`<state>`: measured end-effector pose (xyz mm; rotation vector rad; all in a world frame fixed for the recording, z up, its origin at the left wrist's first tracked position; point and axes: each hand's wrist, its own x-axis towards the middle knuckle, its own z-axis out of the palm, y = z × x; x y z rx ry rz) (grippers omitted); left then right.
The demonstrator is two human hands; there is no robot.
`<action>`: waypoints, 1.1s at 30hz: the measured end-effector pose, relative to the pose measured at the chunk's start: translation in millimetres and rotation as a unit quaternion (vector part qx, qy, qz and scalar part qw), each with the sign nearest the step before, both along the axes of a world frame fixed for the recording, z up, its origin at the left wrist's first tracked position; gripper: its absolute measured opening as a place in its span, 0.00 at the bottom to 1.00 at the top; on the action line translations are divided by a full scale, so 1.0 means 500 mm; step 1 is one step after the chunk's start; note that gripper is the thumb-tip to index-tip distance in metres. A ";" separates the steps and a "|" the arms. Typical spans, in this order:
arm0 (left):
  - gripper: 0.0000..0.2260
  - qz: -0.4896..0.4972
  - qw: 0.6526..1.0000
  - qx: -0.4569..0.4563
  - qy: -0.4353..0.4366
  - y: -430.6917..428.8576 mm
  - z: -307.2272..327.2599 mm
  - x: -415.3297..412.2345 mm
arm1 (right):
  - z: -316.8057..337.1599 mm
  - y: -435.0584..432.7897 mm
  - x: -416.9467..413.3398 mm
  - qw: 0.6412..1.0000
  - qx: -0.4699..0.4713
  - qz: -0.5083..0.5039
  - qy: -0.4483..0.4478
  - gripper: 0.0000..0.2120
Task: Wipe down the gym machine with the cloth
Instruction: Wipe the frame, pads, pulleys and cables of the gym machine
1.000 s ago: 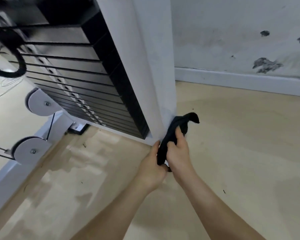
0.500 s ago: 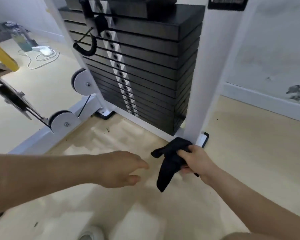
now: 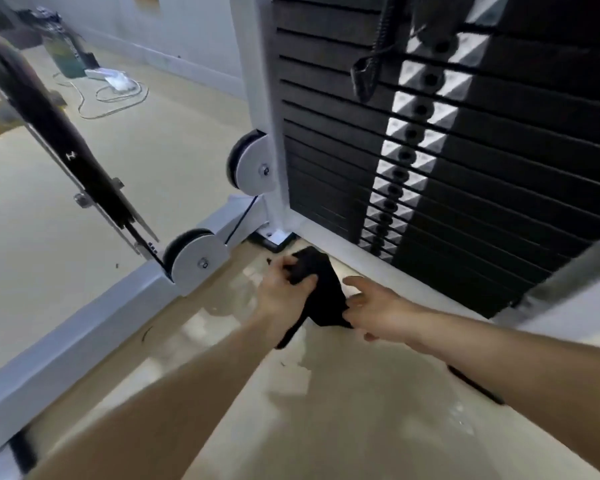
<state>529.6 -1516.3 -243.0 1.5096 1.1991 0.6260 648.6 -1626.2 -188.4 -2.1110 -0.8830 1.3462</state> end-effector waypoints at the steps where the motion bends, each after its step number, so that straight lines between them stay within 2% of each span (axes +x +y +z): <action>1: 0.12 0.020 1.000 0.005 -0.005 0.042 -0.009 0.004 | -0.016 0.018 -0.004 1.000 0.006 -0.004 -0.017 0.30; 7: 0.18 -0.021 0.999 -0.029 -0.041 0.188 -0.104 0.081 | -0.101 0.069 0.008 0.998 0.028 -0.044 -0.031 0.37; 11: 0.18 0.025 0.994 -0.014 -0.105 0.234 -0.142 0.149 | -0.163 0.087 0.024 0.998 0.017 -0.064 -0.023 0.37; 14: 0.16 0.075 0.988 -0.013 -0.136 0.233 -0.172 0.174 | -0.179 0.103 0.035 0.996 0.017 -0.083 -0.020 0.37; 17: 0.15 0.080 0.988 -0.021 -0.130 0.166 -0.193 0.196 | -0.176 0.114 0.046 0.985 0.049 -0.166 0.004 0.35; 19: 0.15 0.046 0.989 -0.039 -0.134 0.084 -0.202 0.213 | -0.175 0.108 0.046 0.971 0.073 -0.227 0.004 0.30; 21: 0.17 -0.033 0.986 -0.071 -0.150 -0.003 -0.204 0.221 | -0.184 0.087 0.042 0.953 0.101 -0.285 -0.006 0.25; 24: 0.17 -0.111 0.988 -0.026 -0.107 -0.019 -0.203 0.220 | -0.201 0.045 0.036 0.939 0.109 -0.325 0.013 0.29; 26: 0.15 -0.068 0.994 0.021 -0.085 0.047 -0.201 0.216 | -0.213 0.038 0.034 0.949 0.100 -0.297 0.031 0.35; 29: 0.14 0.065 0.991 -0.013 -0.118 0.138 -0.193 0.198 | -0.216 0.055 0.031 0.961 0.079 -0.264 0.032 0.38; 31: 0.15 0.081 0.989 -0.029 -0.117 0.131 -0.191 0.199 | -0.209 0.059 0.031 0.958 0.092 -0.272 0.026 0.37; 33: 0.15 0.057 0.993 -0.028 -0.102 0.070 -0.195 0.221 | -0.197 0.042 0.034 0.946 0.112 -0.304 0.023 0.31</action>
